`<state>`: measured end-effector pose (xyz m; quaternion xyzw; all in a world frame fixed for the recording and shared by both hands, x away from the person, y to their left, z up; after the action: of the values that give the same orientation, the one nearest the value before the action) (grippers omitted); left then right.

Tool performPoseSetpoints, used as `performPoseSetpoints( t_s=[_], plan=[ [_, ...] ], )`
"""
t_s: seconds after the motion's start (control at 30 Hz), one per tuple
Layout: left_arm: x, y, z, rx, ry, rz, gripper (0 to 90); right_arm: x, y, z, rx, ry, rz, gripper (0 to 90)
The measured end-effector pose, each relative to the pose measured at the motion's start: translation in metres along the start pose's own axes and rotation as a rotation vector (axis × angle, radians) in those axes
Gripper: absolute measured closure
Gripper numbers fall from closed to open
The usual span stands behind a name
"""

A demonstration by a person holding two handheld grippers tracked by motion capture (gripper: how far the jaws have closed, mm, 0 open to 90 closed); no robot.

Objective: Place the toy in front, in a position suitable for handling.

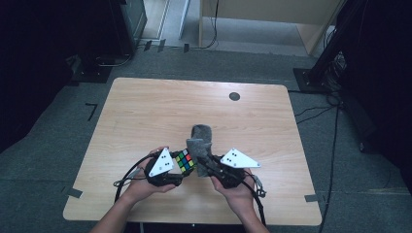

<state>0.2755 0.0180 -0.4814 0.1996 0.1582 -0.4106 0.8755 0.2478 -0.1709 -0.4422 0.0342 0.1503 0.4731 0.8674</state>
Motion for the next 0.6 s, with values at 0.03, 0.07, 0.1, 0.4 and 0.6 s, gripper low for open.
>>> performPoseSetpoints(
  t_s=[0.03,0.07,0.1,0.4,0.6],
  plan=[
    [-0.001,0.0,0.001,-0.005,-0.006,-0.006,34.5,0.0,0.002,0.002,-0.012,-0.001,-0.001,76.6],
    [-0.003,0.0,0.002,-0.007,-0.016,-0.007,34.5,0.0,0.002,0.002,-0.012,-0.001,-0.001,76.6],
    [-0.005,0.001,0.004,-0.011,-0.027,-0.012,34.5,-0.001,-0.001,0.002,0.005,-0.011,-0.004,76.6],
    [-0.006,0.007,0.005,-0.051,-0.028,-0.003,34.5,-0.001,-0.006,-0.001,0.019,-0.004,-0.039,75.8],
    [-0.002,0.012,0.009,-0.095,-0.04,-0.006,34.5,0.0,-0.013,0.008,0.044,-0.006,-0.016,73.9]
  ],
)
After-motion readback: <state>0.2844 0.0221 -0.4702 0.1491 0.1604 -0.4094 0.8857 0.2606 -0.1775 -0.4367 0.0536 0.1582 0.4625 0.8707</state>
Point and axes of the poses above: each handheld gripper's, and its own axes: x roughly forward along the jaws, z roughly out of its top, y roughly to its left, the point moved 3 cm from there along x, roughly forward along the jaws, and after that the axes turned 11 degrees about z, right-handed, at the moved point
